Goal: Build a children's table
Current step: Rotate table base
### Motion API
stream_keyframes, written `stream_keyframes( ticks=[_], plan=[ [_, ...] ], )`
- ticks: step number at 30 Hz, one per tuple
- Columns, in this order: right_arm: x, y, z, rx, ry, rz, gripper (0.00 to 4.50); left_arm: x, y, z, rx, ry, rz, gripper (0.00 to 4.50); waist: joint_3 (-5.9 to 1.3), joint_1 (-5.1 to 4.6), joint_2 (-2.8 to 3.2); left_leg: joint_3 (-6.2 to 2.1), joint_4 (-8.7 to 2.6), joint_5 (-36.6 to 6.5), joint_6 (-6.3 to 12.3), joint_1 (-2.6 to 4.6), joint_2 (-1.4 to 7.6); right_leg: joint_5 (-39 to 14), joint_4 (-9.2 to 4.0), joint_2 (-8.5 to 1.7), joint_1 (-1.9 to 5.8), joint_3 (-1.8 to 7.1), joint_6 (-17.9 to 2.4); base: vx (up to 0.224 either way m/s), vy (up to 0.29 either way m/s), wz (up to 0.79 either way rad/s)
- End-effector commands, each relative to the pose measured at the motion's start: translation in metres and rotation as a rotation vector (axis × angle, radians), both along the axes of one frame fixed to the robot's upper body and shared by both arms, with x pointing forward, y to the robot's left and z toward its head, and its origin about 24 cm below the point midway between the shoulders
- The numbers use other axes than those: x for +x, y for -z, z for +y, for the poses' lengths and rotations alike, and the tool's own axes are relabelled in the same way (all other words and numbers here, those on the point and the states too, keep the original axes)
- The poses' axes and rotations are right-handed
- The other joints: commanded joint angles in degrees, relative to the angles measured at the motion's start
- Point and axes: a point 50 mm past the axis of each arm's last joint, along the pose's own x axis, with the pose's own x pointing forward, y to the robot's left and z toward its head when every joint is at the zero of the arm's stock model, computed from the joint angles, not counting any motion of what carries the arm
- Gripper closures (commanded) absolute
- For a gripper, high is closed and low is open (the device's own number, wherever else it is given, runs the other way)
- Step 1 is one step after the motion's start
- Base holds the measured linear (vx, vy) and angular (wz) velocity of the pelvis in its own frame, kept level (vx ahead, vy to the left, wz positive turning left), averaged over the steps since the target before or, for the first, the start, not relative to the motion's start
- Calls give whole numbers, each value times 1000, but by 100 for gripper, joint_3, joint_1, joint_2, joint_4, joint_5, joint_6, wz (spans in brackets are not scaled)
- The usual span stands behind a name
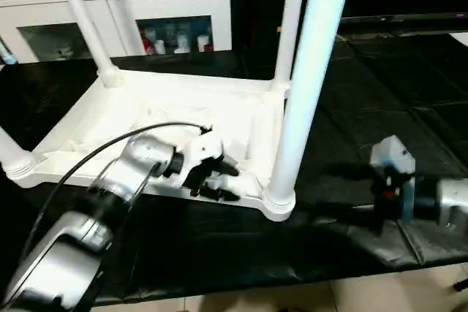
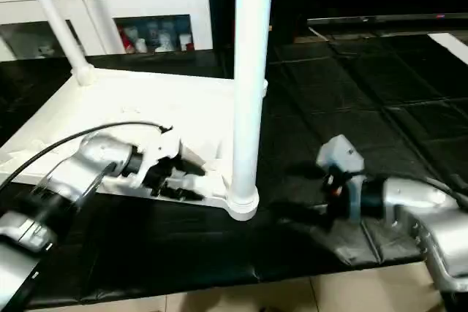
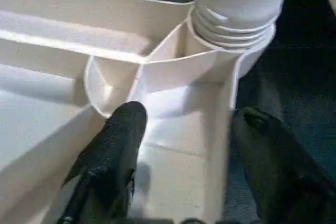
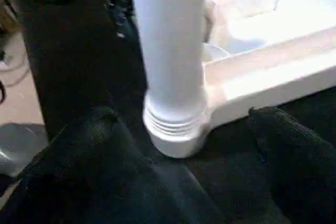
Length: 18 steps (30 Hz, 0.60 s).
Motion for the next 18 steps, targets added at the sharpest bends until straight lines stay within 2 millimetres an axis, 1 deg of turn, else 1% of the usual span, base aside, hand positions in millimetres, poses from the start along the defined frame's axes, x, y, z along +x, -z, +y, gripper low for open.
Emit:
stream_keyframes(
  ticks=[1,2,3,4,5,6,7,8,9,10,11,12,13,14,15,16,17,18],
  plan=[
    [-1,-2,4,12,-11,0,0,4,-3,0,3,0,-32,178,-349,34,-81,38,-385,-956,431,-53,4,-1963,-471,-180,369,161,-1015,0,0,0],
    [-1,-2,5,15,-11,4,0,5,-3,-2,-1,3,-34,191,-352,39,-87,35,-386,-974,415,-52,7,-1974,-464,-190,376,161,-1025,0,0,0],
    [-2,-5,8,26,-25,9,0,6,-3,-6,-13,22,-33,202,-360,71,-8,25,-387,-1008,379,-43,6,-2015,-465,-201,388,157,-1051,0,0,0],
    [-1,-6,9,21,-26,7,0,6,-3,-7,-12,29,-31,208,-353,65,-41,36,-387,-1036,378,-45,2,-2041,-491,-191,387,156,-1033,0,0,0],
    [-1,-6,9,20,-26,8,0,6,-3,-8,-11,32,-29,210,-365,75,-20,24,-394,-1055,348,-48,10,-2008,-481,-199,404,155,-1032,0,0,0],
    [-1,-6,9,18,-24,14,0,6,-2,-8,-10,40,-24,213,-366,79,-40,20,-392,-1042,349,-53,10,-1974,-474,-201,409,155,-1030,0,0,0],
    [-1,-8,9,16,-21,20,0,6,-2,-9,-8,56,-13,223,-384,100,35,13,-387,-1034,337,-40,8,-1986,-462,-214,414,155,-1041,0,0,0],
    [-1,-8,9,16,-21,20,0,6,-2,-9,-8,56,-13,236,-372,90,4,26,-391,-1048,348,-42,0,-2040,-500,-200,406,152,-1021,0,0,0],
    [-1,-8,8,10,-27,15,0,6,-1,-9,-3,66,-3,236,-380,105,48,13,-390,-1044,314,-40,7,-2010,-472,-211,413,151,-1040,0,0,0],
    [-2,-8,8,5,-35,11,0,5,0,-10,0,74,5,251,-384,106,17,18,-386,-1038,309,-42,10,-1938,-473,-209,415,153,-1060,0,0,0],
    [-5,-7,7,4,-54,19,0,4,1,-10,0,83,16,252,-400,120,16,16,-383,-999,317,-48,11,-1889,-459,-212,428,151,-1084,0,0,0],
    [-7,-6,6,5,-68,23,0,3,2,-10,-2,90,28,257,-398,124,14,20,-377,-986,327,-56,7,-1869,-457,-212,431,153,-1088,0,0,0],
    [-7,-6,6,5,-70,23,0,3,2,-10,-2,92,30,268,-401,135,28,23,-374,-969,351,-56,10,-1844,-459,-214,428,154,-1104,0,0,0],
    [-8,-5,6,3,-72,21,0,3,3,-10,-3,96,36,268,-401,133,30,20,-375,-969,357,-61,12,-1833,-451,-214,429,152,-1111,0,0,0],
    [-8,-5,6,3,-72,21,0,3,3,-10,-3,96,36,290,-404,137,40,21,-375,-997,355,-50,18,-1880,-460,-216,422,146,-1120,0,0,0],
    [-8,-5,6,2,-74,22,0,2,3,-9,-6,102,49,290,-407,137,31,22,-374,-990,355,-53,15,-1884,-458,-212,426,146,-1113,0,0,0],
    [-9,-5,6,4,-79,31,0,1,3,-8,-6,105,68,295,-403,149,9,24,-377,-973,369,-50,16,-1960,-456,-215,421,147,-1087,0,0,0],
    [-10,-4,6,5,-81,34,0,1,4,-7,0,108,74,306,-403,151,16,25,-378,-964,370,-52,15,-1991,-461,-213,421,149,-1072,0,0,0]
  ],
)
